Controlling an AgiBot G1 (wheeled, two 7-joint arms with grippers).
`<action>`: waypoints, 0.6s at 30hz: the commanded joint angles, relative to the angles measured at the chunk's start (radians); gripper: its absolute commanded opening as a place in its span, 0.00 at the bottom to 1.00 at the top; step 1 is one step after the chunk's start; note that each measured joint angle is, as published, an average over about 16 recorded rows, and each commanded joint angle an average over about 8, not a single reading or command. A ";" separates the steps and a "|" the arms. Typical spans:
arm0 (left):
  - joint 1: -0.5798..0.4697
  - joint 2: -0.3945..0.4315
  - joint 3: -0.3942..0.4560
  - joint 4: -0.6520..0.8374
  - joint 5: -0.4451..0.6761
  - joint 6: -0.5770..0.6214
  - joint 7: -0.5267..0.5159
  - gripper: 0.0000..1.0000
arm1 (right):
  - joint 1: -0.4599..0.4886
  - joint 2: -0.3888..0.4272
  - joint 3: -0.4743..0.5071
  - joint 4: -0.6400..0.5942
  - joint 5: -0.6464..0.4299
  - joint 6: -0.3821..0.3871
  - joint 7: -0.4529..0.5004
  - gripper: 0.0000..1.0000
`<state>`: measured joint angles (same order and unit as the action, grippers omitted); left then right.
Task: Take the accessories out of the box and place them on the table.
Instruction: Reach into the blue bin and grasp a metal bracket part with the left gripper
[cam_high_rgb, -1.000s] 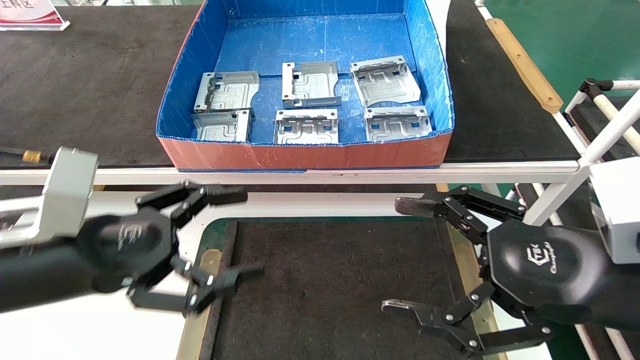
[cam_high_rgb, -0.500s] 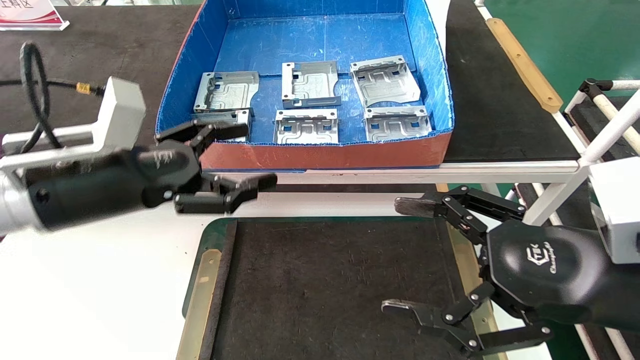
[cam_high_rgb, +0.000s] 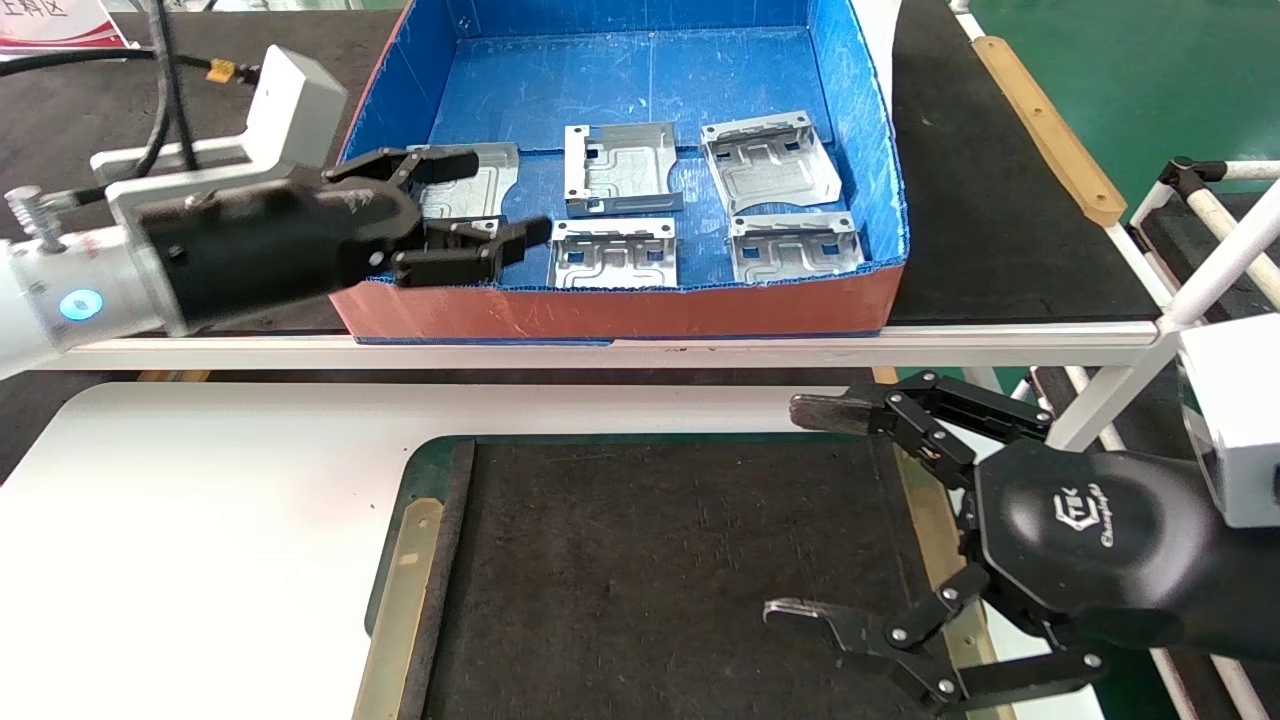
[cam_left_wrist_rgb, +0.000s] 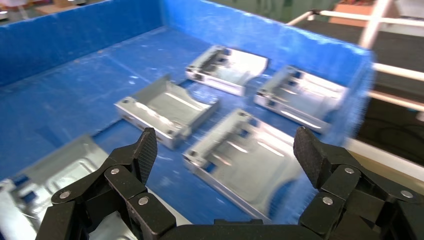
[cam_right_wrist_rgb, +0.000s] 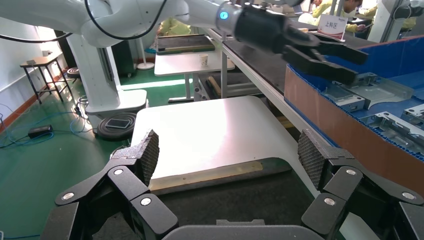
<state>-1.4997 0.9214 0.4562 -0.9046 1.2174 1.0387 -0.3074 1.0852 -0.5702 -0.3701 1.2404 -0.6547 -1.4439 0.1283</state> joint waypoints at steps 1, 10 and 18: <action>-0.020 0.023 0.011 0.022 0.026 -0.027 -0.003 1.00 | 0.000 0.000 0.000 0.000 0.000 0.000 0.000 1.00; -0.102 0.145 0.046 0.172 0.118 -0.161 0.010 1.00 | 0.000 0.000 0.000 0.000 0.000 0.000 0.000 1.00; -0.171 0.255 0.064 0.322 0.163 -0.261 0.012 1.00 | 0.000 0.000 0.000 0.000 0.000 0.000 0.000 1.00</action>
<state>-1.6671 1.1760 0.5195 -0.5851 1.3784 0.7772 -0.2917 1.0852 -0.5702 -0.3702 1.2404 -0.6547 -1.4438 0.1283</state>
